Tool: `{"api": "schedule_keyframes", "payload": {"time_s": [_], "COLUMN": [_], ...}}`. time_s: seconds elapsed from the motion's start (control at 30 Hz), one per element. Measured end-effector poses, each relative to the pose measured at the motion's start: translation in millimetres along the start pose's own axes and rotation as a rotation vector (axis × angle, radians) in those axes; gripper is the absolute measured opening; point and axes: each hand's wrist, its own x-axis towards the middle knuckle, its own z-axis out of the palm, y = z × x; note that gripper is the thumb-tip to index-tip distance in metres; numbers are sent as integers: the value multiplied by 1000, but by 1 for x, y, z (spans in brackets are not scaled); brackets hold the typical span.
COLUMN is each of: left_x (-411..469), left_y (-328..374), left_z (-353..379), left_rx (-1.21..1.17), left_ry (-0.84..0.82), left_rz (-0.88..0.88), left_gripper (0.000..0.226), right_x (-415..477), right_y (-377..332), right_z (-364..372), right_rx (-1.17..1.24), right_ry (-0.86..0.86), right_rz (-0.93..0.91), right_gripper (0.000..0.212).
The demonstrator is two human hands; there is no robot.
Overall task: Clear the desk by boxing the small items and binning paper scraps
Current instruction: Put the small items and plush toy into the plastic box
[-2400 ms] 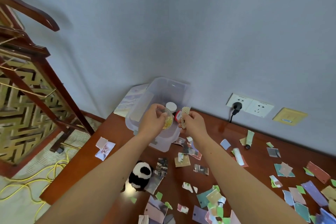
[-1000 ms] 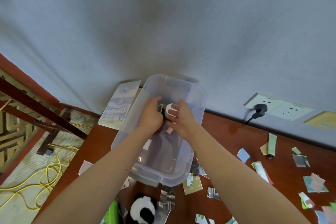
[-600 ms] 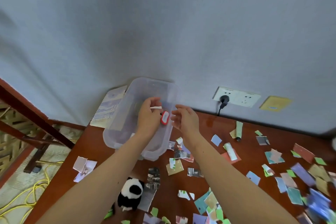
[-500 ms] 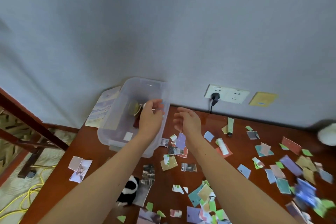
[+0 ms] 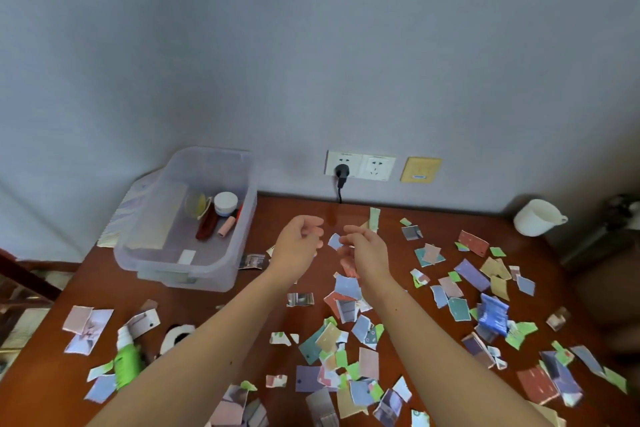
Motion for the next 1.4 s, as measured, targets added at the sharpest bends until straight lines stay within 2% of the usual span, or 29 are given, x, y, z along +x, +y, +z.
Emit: {"api": "schedule_keyframes", "payload": {"time_s": [0.53, 0.9, 1.13, 1.4], "left_x": [30, 78, 99, 106], "left_y": [-25, -57, -77, -87], "left_z": [81, 106, 119, 123], "left_rx": [157, 188, 185, 188], "left_ry": [-88, -142, -142, -140], "left_rz": [-189, -363, -454, -513], "left_gripper": [22, 24, 39, 41], "right_x": [63, 127, 156, 167], "right_y": [21, 45, 63, 73], "right_z": [-71, -71, -65, -62], "right_rx": [-103, -141, -184, -124], "right_ry": [59, -45, -59, -61], "right_rz": [100, 275, 321, 368], "right_gripper": [25, 19, 21, 25]}}
